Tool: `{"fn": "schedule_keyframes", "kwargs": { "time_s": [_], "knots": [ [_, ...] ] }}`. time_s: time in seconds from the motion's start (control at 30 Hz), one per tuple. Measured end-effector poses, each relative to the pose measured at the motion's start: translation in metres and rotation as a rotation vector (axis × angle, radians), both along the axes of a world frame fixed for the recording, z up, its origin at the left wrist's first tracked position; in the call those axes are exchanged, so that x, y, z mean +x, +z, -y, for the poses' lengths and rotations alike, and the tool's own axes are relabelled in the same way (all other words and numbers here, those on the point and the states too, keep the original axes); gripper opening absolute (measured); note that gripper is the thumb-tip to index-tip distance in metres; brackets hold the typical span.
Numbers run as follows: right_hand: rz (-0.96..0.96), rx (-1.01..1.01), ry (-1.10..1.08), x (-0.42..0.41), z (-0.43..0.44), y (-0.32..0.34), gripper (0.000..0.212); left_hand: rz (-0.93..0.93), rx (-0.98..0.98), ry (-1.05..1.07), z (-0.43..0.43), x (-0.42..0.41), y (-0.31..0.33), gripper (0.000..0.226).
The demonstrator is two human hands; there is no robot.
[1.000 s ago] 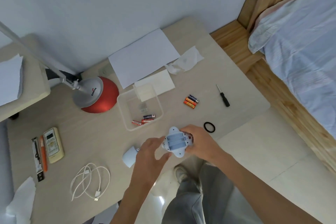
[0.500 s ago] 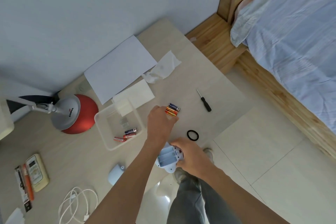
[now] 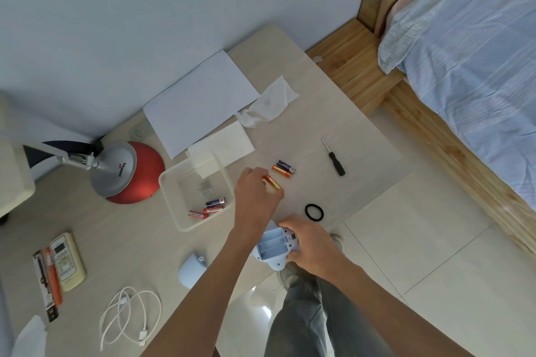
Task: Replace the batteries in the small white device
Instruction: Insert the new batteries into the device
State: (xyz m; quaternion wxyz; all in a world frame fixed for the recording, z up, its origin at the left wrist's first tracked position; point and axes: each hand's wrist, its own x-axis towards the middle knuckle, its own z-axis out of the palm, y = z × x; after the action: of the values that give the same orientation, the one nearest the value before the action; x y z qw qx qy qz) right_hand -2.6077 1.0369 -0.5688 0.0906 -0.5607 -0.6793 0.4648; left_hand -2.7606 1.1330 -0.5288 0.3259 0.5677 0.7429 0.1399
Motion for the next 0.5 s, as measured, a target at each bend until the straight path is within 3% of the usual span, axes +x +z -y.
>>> {"fn": "schedule_keyframes", "kwargs": {
  "time_s": [0.13,0.27,0.5],
  "knots": [
    [0.020,-0.004,0.014,0.000,0.000,0.000,0.063,0.231,-0.044,0.112,0.036,-0.019,0.027,0.056],
    [0.041,0.015,0.033,-0.001,0.000,0.000,0.060,0.387,-0.103,0.240,0.069,-0.043,0.032,0.053],
    [0.051,0.045,0.049,0.000,-0.004,0.001,0.053,0.470,-0.004,0.286,0.105,-0.063,0.020,0.036]
  ]
}}
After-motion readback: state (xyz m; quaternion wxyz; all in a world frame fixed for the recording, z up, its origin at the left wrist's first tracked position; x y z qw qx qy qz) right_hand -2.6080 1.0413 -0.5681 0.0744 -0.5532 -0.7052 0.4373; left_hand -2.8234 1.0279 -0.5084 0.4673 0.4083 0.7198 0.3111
